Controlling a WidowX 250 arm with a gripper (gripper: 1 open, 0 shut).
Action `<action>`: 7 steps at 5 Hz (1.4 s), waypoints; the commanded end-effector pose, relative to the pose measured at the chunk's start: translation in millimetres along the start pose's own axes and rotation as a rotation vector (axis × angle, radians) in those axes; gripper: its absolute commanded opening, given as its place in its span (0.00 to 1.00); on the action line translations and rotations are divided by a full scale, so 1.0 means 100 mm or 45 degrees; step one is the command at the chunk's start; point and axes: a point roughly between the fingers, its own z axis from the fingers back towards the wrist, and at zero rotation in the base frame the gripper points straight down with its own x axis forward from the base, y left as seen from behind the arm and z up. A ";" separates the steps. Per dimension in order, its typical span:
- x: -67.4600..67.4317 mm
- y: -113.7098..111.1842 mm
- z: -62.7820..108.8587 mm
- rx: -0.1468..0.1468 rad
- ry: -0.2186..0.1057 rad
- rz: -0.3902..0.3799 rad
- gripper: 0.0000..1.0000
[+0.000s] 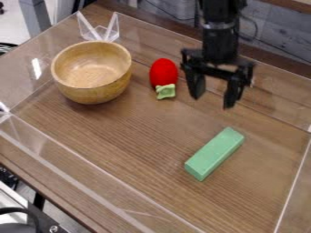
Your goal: Remove the green stick from the brown bowl and put it on the table
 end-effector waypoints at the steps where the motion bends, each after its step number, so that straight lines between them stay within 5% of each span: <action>1: 0.02 0.02 0.38 -0.009 -0.151 -0.022 1.00; 2: 0.06 0.10 0.33 -0.002 -0.174 -0.012 1.00; 3: 0.05 0.16 0.41 0.012 -0.191 0.038 0.00; 5: 0.01 0.07 0.45 0.027 -0.185 0.061 0.00; 7: 0.09 0.06 0.09 0.030 -0.132 -0.148 0.00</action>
